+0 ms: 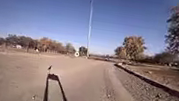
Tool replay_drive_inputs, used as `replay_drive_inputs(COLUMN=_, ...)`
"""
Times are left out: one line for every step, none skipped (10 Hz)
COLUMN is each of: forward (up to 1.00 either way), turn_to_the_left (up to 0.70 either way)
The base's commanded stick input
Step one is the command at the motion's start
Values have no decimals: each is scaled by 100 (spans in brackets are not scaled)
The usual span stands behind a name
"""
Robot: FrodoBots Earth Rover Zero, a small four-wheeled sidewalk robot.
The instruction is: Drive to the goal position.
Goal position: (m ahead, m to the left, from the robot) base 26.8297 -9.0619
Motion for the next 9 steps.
replay_drive_inputs(forward=50, turn_to_the_left=0)
replay_drive_inputs(forward=50, turn_to_the_left=0)
replay_drive_inputs(forward=50, turn_to_the_left=0)
replay_drive_inputs(forward=50, turn_to_the_left=0)
replay_drive_inputs(forward=50, turn_to_the_left=0)
replay_drive_inputs(forward=50, turn_to_the_left=0)
replay_drive_inputs(forward=50, turn_to_the_left=0)
replay_drive_inputs(forward=50, turn_to_the_left=0)
replay_drive_inputs(forward=50, turn_to_the_left=0)
